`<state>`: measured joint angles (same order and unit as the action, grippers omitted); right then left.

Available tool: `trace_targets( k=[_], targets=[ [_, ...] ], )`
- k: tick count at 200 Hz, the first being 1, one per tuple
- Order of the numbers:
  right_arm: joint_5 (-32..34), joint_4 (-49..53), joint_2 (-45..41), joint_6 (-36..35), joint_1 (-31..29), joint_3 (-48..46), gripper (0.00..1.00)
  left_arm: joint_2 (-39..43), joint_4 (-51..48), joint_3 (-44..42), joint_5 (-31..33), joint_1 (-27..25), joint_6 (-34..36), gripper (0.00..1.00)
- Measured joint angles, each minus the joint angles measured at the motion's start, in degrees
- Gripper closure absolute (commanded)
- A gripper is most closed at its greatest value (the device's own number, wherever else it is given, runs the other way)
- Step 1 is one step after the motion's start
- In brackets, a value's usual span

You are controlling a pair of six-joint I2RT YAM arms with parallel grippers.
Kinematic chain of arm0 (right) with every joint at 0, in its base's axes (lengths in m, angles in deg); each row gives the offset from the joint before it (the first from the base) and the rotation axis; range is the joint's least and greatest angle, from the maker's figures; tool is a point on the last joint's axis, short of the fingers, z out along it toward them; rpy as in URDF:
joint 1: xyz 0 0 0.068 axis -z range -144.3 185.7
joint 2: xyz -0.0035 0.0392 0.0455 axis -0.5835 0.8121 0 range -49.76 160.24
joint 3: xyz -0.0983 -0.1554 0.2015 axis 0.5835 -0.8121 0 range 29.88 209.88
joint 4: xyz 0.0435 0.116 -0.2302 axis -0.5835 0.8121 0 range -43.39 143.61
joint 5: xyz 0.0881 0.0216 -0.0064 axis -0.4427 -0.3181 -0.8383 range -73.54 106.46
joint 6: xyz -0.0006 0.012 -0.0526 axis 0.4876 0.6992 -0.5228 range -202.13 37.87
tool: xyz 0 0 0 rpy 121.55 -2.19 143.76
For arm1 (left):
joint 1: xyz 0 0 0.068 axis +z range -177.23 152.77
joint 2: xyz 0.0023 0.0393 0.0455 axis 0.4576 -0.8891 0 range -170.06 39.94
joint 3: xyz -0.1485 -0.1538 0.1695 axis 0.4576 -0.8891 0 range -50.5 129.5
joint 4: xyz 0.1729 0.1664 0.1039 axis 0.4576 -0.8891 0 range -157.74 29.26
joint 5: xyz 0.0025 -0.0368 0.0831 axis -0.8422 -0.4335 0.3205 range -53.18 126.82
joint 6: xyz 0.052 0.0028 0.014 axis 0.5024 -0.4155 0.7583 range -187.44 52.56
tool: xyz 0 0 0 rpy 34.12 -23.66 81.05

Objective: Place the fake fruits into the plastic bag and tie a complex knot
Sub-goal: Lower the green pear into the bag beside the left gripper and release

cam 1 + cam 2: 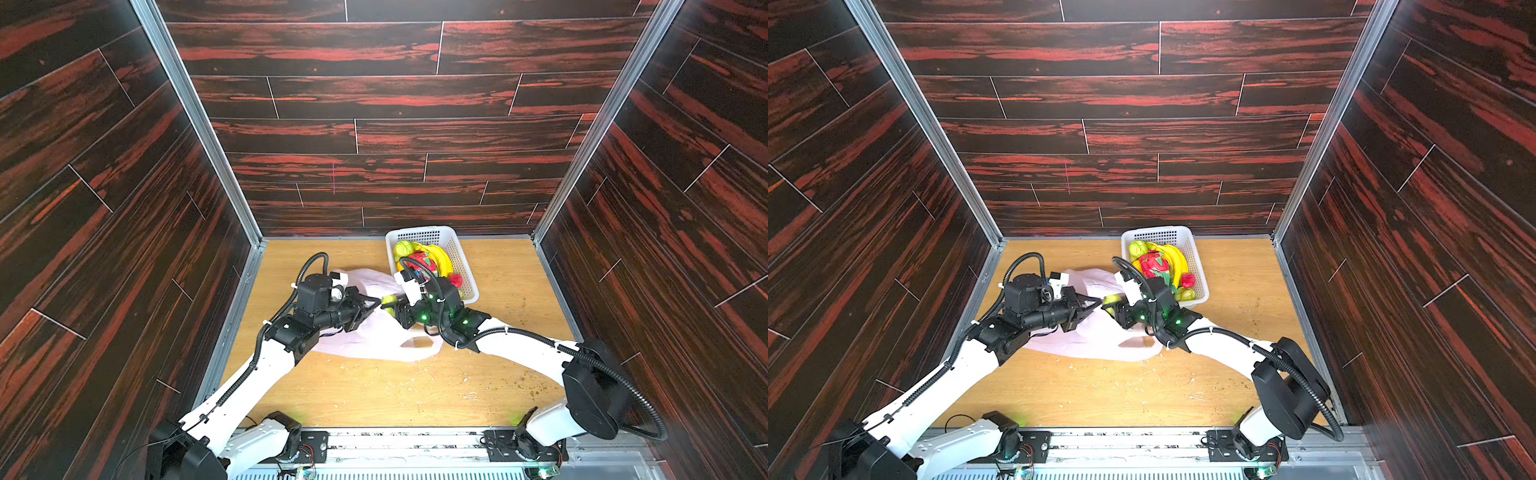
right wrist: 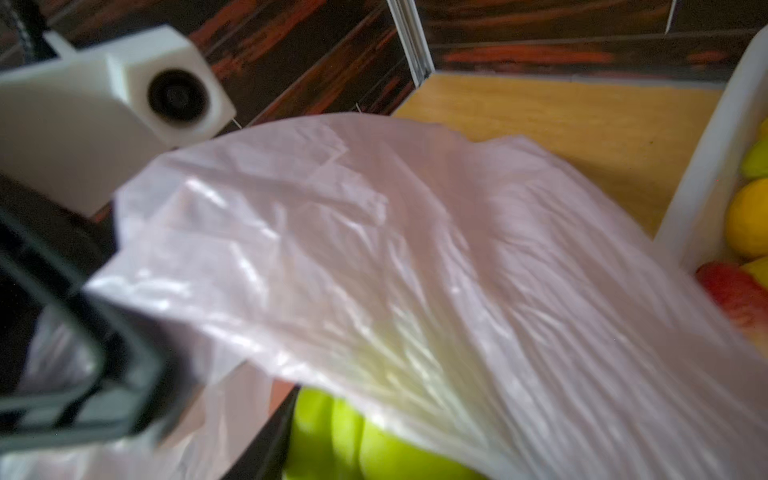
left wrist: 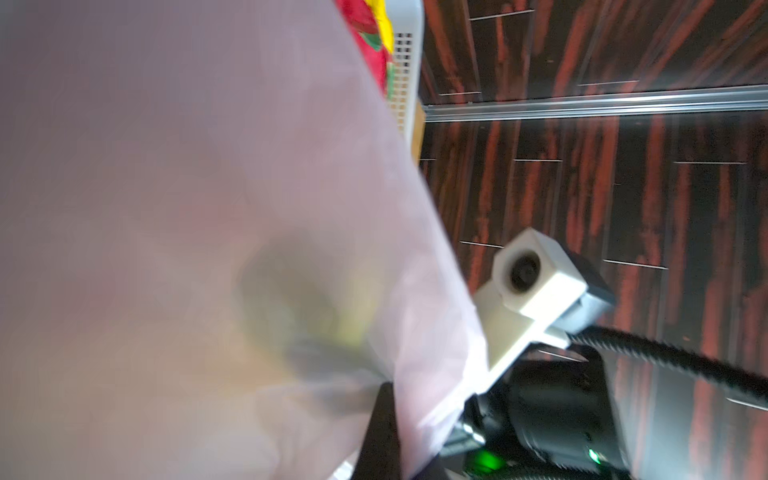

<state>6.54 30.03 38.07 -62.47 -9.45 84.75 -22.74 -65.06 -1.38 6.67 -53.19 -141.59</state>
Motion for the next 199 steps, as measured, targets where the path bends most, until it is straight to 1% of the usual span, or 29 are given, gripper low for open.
trace_targets(
  k=[25, 48, 67, 111, 159, 199],
  targets=[
    [-0.37, -0.85, 0.26, -0.66, 0.52, 1.03, 0.67, 0.48, 1.84, -0.33, 0.15, -0.57, -1.38, 1.0],
    [-0.61, -0.11, 0.31, -1.36, 0.5, 2.58, 0.66, 0.59, 3.58, -0.92, 0.44, -0.59, -2.19, 1.0],
    [-0.74, 0.55, 0.31, -1.9, 0.52, 3.5, 0.66, 0.59, 6.12, -2.99, 0.76, -0.59, -3.43, 1.0],
    [-0.31, 8.39, 0.31, -2.36, 0.52, 5.79, 0.65, 0.59, 10.84, -8.76, 1.9, -0.55, -6.82, 1.0],
    [0.42, 12.81, 0.9, -2.32, 0.5, 7.89, 0.61, 0.59, 13.62, -9.27, 1.75, -0.35, -8.0, 1.0],
    [0.79, 15.41, 2.82, -2.36, 0.5, 9.38, 0.48, 0.57, 14.75, -9.27, 0.57, -0.35, -8.52, 1.0]
  ],
)
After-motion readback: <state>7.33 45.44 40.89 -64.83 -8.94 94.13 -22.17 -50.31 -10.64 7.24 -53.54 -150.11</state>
